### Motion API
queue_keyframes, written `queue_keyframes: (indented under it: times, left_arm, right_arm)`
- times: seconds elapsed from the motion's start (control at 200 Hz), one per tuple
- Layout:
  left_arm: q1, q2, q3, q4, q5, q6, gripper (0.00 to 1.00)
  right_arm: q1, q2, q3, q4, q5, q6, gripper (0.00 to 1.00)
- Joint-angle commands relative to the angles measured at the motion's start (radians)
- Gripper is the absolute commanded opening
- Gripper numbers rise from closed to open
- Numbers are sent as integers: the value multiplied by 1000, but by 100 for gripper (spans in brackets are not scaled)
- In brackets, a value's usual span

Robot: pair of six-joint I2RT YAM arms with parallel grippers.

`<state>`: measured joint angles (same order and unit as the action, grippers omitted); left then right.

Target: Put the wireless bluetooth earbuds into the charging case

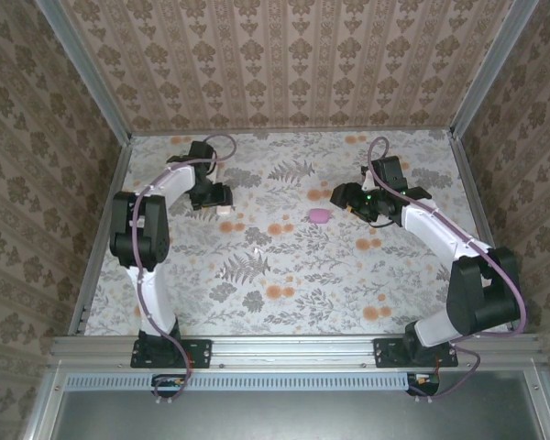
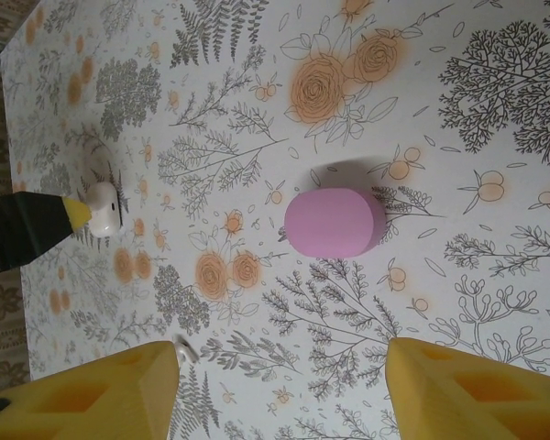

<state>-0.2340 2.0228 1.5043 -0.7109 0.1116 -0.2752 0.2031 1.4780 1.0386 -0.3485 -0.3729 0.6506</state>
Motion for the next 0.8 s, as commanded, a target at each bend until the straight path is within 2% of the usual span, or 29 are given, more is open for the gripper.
queue_keyframes:
  times: [0.0,0.505,0.795]
  left_arm:
    - [-19,20,34,-55,-13,31,65]
    - [-41,95,91,-80,-37,64,66]
    - [-69,111,98,-87,-24,143,56]
  right_arm:
    - [-6,-23,-9,-22,-3,4,63]
    - [-5,-28,-18,-25,-15,13,64]
    - [-8,-43,-34,-18,-21,17,64]
